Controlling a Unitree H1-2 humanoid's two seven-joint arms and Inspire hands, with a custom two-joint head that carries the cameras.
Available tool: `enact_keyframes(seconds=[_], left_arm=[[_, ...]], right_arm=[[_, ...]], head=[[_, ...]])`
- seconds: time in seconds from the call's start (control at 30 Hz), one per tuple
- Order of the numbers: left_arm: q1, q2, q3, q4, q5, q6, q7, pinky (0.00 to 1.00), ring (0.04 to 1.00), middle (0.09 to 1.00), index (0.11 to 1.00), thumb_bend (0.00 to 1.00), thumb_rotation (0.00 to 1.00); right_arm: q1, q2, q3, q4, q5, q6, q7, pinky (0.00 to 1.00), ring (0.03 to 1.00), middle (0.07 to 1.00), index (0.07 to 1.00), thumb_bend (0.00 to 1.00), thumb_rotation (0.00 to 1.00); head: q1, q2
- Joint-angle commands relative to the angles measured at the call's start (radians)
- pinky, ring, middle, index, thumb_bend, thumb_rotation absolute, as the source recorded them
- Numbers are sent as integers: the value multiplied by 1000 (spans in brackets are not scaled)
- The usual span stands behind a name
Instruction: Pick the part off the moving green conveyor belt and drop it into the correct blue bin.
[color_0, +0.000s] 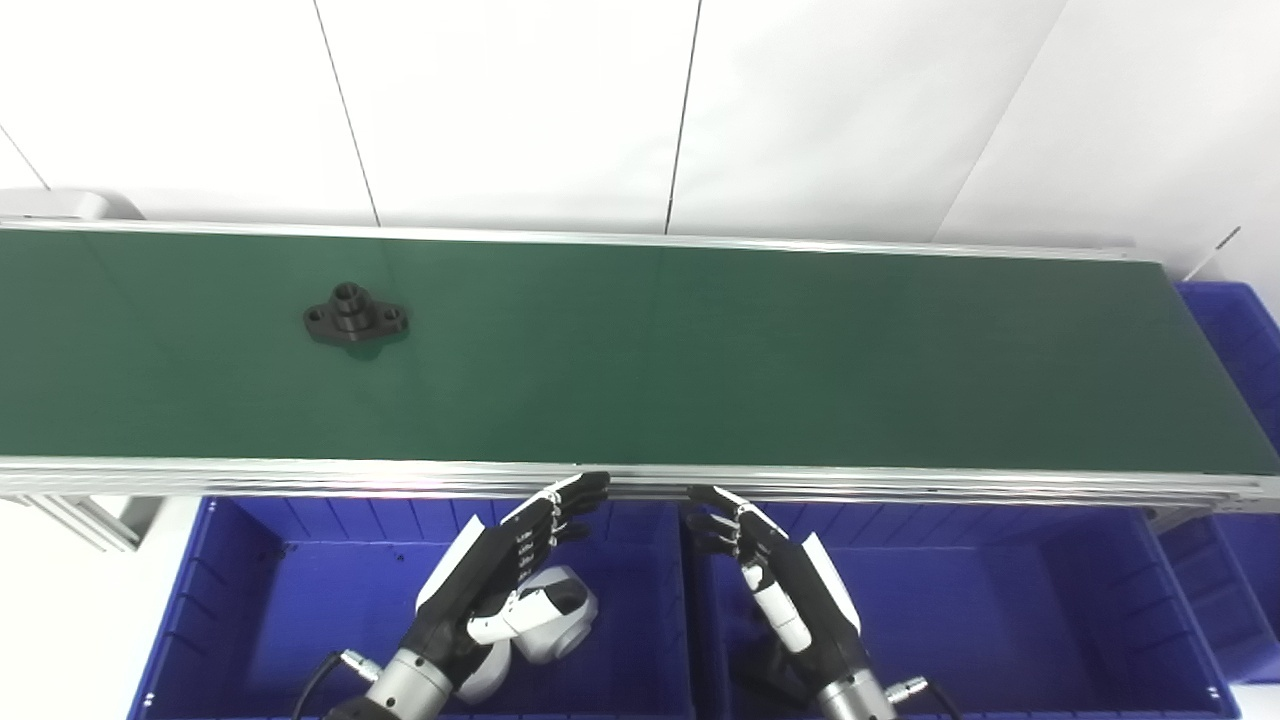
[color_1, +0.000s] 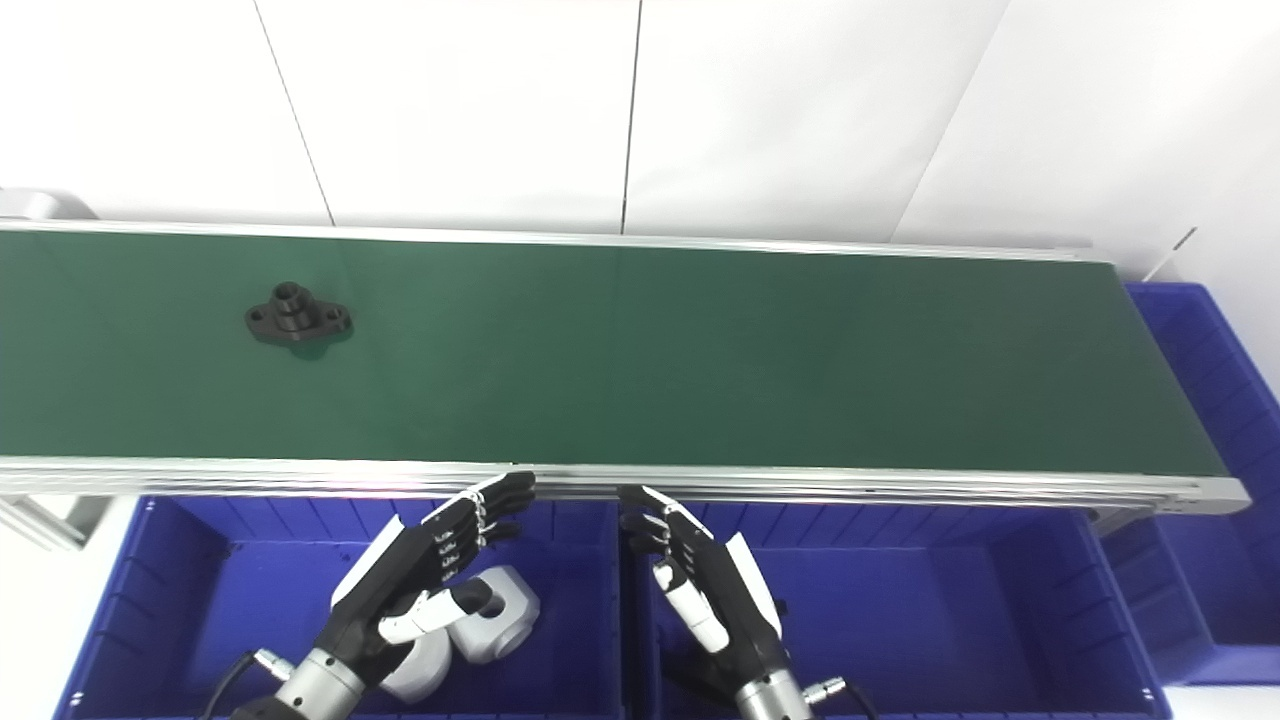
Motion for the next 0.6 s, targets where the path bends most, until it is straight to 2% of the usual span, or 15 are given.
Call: enact_keyframes(seconds=[0.0, 0.03, 0.07, 0.1, 0.2, 0.27, 0.43, 0.57], left_arm=[[-14, -6, -1, 4, 2, -58, 2, 861, 910, 891, 861, 829, 670], [-12, -8, -2, 21, 2, -77, 1, 860, 909, 891, 862, 828, 669], [-12, -9, -3, 36, 3, -93, 1, 858, 905, 892, 860, 826, 666], [-12, -12, -4, 55, 7, -107, 5, 858, 904, 892, 860, 825, 666], [-19, -21, -7, 107, 19, -143, 13, 855, 903, 885, 843, 855, 666], [-28, -26, -9, 135, 20, -172, 10, 848, 898, 883, 840, 831, 654], [-50, -38, -9, 195, 23, -216, 9, 824, 882, 868, 824, 797, 600], [-53, -50, -6, 209, 23, -205, 11, 816, 883, 864, 812, 825, 575]], right_arm=[[-11, 2, -5, 4, 19, -73, -1, 768, 826, 903, 839, 842, 988], [-11, 2, -7, 23, 28, -85, 2, 770, 826, 902, 839, 844, 985], [-12, 2, -8, 39, 34, -96, 3, 771, 827, 900, 837, 857, 977], [-15, 0, -8, 61, 36, -111, 4, 772, 828, 900, 836, 861, 974], [-26, -8, -8, 110, 34, -140, 5, 771, 834, 893, 846, 856, 985], [-33, -13, -9, 130, 42, -141, 9, 772, 837, 896, 848, 854, 980], [-50, -21, -14, 171, 67, -141, 20, 771, 841, 895, 846, 869, 966], [-62, -30, -17, 190, 64, -142, 19, 760, 835, 895, 834, 871, 972]], head=[[16, -40], [29, -78], [31, -85], [43, -120], [61, -159], [74, -182], [100, -211], [118, -228]])
